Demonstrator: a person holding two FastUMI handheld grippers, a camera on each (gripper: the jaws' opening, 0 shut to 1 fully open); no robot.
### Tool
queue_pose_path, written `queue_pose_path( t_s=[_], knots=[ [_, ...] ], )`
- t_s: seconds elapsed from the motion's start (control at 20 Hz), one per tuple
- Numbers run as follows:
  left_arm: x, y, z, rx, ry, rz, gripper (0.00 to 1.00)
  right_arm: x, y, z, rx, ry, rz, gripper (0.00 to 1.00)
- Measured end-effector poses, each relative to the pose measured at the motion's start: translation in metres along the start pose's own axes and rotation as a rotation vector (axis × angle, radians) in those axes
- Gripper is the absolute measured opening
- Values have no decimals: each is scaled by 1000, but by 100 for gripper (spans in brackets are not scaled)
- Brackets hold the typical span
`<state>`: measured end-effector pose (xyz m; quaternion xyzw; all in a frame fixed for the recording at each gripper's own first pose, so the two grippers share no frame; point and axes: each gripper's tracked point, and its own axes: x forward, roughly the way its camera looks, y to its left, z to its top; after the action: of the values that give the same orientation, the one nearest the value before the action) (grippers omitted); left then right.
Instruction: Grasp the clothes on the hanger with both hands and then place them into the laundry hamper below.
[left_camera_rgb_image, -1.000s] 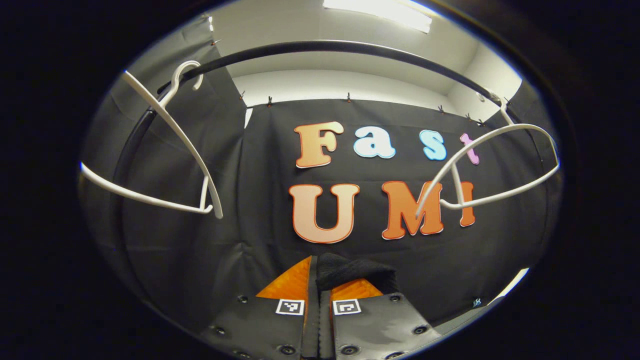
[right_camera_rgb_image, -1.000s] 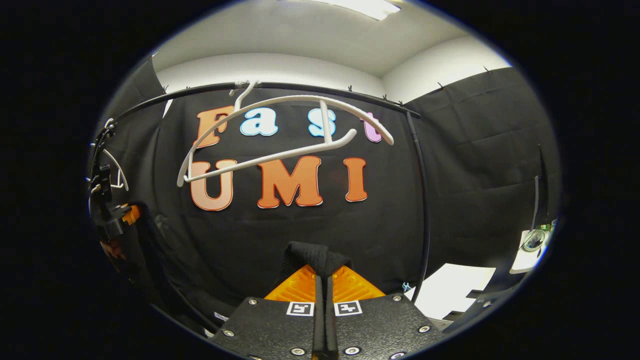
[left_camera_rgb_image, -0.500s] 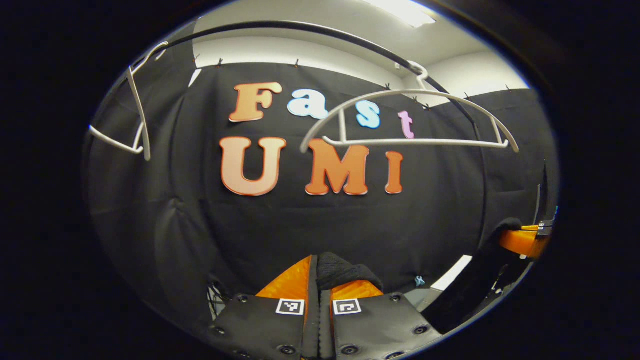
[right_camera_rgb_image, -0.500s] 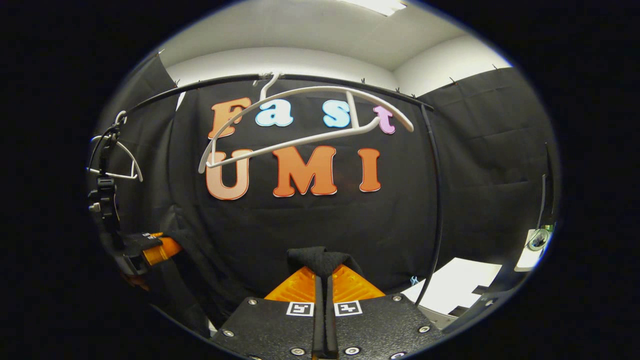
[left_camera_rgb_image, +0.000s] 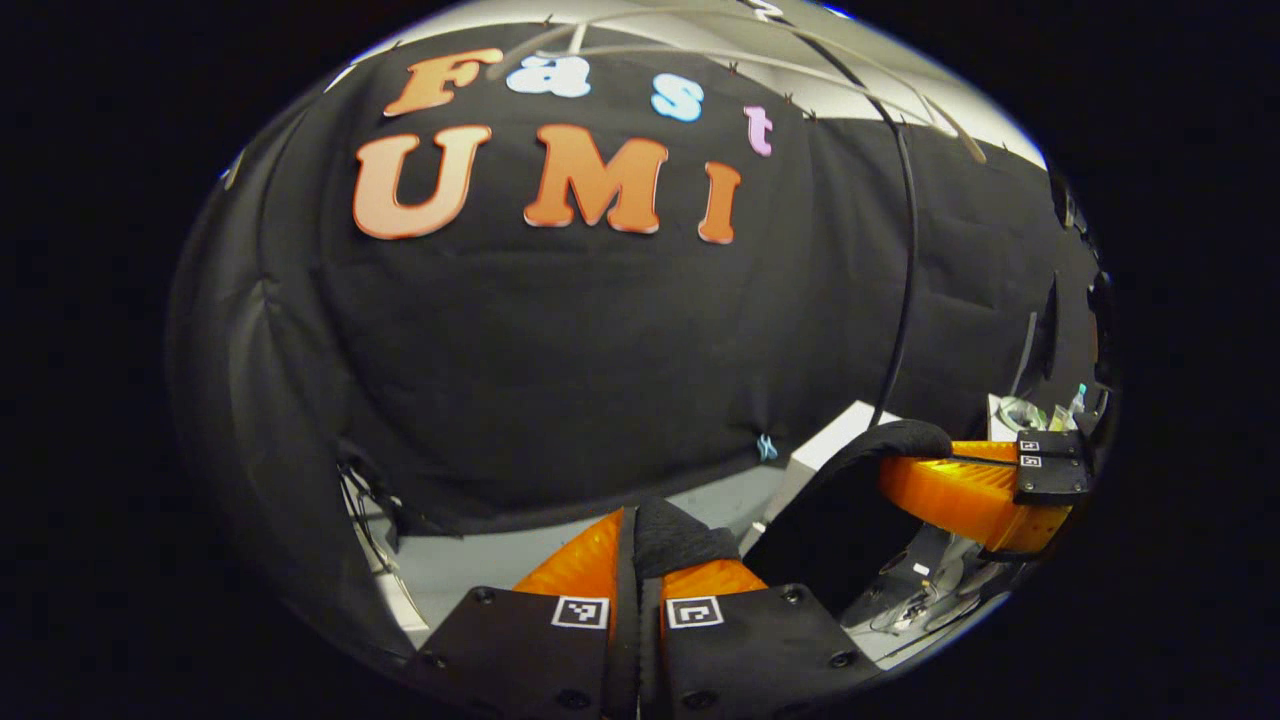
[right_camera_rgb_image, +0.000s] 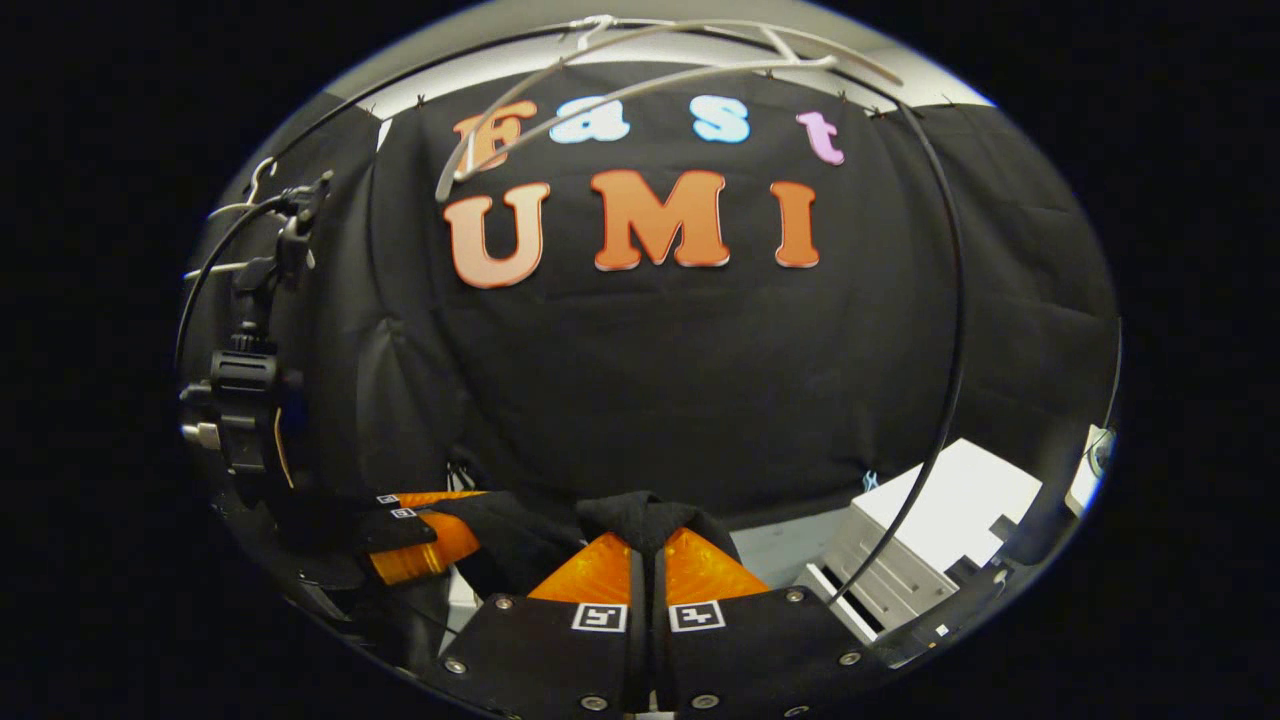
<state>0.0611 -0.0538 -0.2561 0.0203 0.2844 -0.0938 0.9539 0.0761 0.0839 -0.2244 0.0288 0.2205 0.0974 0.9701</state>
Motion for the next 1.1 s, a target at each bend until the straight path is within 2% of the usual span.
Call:
queue_pose_path(
  t_s=[0.15,0.3,0.35,0.4,0.6,0.65,0.7,0.95,1.0,1.05,1.1],
  knots=[
    [11,2,-62,-27,172,10,7,9,-4,-58,18,146,-5,2],
    [33,-2,-104,-42,269,39,7,13,-1,-93,17,245,-12,4],
    [34,-3,-116,-42,288,41,5,15,-1,-101,23,262,-12,4],
    [35,-3,-123,-40,297,43,7,16,-1,-106,29,270,-12,5],
    [26,6,-130,-51,310,52,10,22,-6,-110,30,279,-28,18],
    [28,7,-124,-52,294,52,25,17,-3,-107,34,272,-21,30],
    [29,9,-116,-54,271,56,30,18,-1,-101,36,254,-19,39],
    [30,9,-98,-40,220,85,100,20,-5,-83,21,210,-44,67],
    [30,7,-93,-44,208,81,99,18,-5,-81,22,206,-47,71],
    [28,4,-90,-48,197,76,97,16,-5,-78,21,198,-51,82],
    [27,5,-85,-46,184,75,97,17,-6,-75,19,191,-57,84]
  ],
)
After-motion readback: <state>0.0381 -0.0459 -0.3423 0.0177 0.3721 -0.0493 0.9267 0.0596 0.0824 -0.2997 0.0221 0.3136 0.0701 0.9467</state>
